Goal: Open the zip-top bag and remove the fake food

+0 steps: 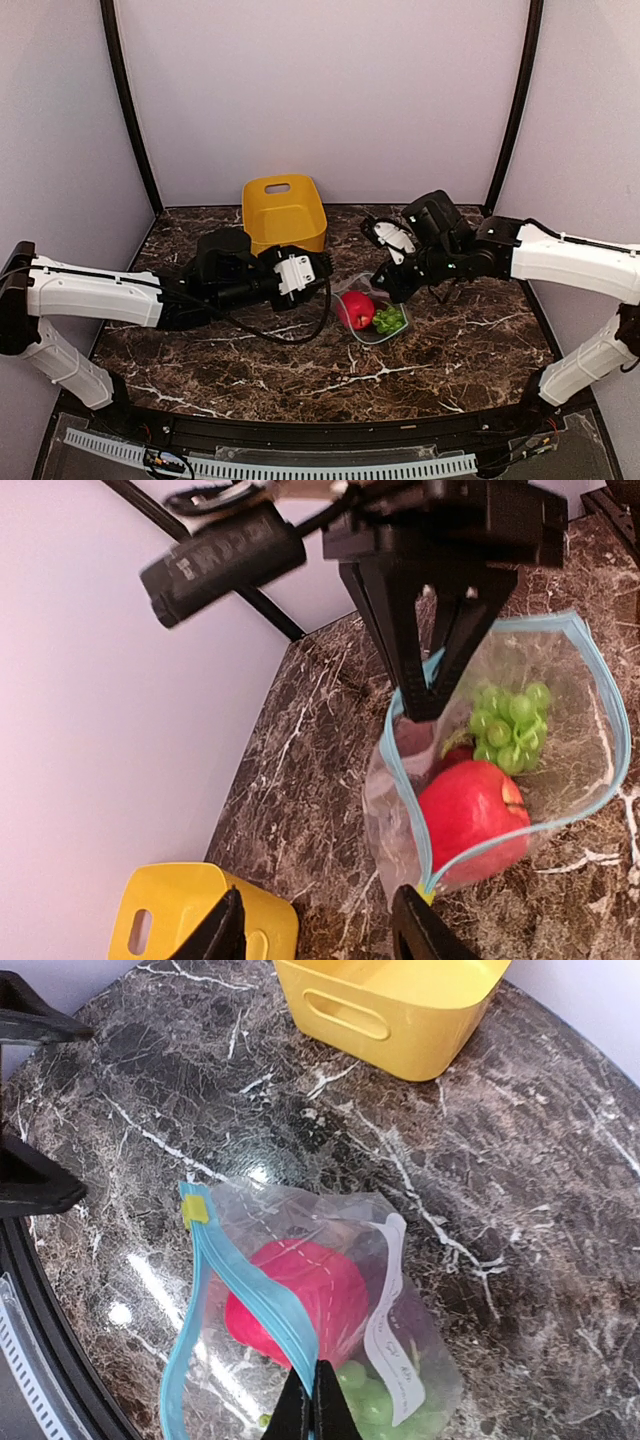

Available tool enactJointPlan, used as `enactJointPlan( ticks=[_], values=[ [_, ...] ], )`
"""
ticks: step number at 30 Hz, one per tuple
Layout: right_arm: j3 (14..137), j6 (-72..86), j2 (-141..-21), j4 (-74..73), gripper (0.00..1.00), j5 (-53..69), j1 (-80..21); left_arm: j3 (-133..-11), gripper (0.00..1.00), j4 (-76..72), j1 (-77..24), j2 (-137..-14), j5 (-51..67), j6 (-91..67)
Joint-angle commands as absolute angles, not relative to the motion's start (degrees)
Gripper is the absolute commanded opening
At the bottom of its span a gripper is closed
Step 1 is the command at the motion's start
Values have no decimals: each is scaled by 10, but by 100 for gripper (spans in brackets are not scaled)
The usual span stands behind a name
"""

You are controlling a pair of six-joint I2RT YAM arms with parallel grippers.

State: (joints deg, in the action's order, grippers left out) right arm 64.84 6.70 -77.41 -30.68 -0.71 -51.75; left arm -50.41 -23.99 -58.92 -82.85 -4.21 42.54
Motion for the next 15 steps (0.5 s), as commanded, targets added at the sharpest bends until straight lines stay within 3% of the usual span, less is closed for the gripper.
enactJointPlan(
  ticks=[1,9,15],
  values=[
    [626,123,-826,-221,0,36,-519,-451,49,-255,-590,-790,-44,322],
    [635,155,-882,-152,0,84,-531,-355,51,-300,-610,-750,-21,232],
    [647,167,-906,-135,0,107,-535,-360,53,-334,-648,-797,-39,239]
  ],
)
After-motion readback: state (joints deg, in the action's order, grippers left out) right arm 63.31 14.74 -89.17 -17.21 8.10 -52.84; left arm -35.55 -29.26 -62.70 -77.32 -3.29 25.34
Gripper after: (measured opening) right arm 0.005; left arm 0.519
